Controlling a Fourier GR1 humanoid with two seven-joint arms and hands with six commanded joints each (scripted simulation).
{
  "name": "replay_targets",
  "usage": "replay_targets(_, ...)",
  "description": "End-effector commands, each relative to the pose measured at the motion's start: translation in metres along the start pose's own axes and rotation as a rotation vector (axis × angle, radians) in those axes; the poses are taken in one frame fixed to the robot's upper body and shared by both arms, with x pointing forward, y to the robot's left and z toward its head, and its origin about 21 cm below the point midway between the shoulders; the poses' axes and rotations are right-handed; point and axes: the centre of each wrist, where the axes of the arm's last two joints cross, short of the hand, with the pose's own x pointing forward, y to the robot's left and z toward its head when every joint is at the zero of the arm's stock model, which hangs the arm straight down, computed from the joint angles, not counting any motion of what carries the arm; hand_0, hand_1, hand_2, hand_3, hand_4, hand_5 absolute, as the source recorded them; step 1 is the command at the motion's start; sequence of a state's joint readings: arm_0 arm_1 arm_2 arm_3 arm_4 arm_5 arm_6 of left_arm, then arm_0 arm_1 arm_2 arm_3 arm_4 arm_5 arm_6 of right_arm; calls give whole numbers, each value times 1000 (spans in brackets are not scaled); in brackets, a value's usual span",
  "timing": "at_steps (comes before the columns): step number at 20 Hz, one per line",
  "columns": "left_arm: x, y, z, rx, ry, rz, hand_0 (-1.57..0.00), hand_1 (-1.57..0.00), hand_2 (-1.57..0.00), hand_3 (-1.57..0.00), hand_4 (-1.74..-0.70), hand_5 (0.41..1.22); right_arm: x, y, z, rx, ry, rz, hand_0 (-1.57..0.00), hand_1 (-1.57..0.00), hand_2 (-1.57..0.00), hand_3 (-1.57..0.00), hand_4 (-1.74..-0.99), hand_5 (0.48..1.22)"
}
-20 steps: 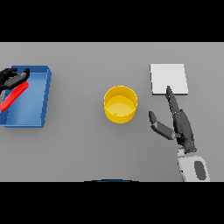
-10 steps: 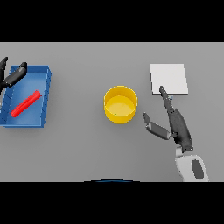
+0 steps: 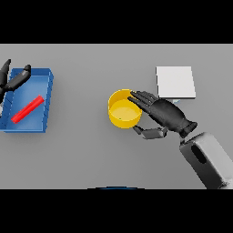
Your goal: Pick up the red beaker and tilt it to pour out 1 green nut into yellow bowl. Pick up the yellow bowl and place it on the metallic measuring scale.
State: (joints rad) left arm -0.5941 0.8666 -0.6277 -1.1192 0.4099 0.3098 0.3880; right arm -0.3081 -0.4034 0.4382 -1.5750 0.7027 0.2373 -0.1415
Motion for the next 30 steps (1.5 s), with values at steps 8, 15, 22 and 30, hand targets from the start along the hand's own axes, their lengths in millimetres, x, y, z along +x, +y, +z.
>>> replay_targets(8,-1,3,1,-6,2,21,0,0,0,1,-722,688,2,-7,-45,300,-92,258,1,1,1,1,-1219,705)
replay_targets(15,-5,6,3,-11,-6,32,1,1,1,1,-724,688,3,3,-74,448,-67,378,1,1,1,1,-1250,708)
replay_targets(22,-2,10,2,-1,-18,34,1,1,1,1,-718,688,8,9,-89,544,-51,392,1,1,1,1,-1297,753)
replay_targets(30,-10,12,6,-15,-21,36,1,1,1,1,-719,692,7,13,-90,567,-36,365,-914,-869,-695,-456,-1512,1043)
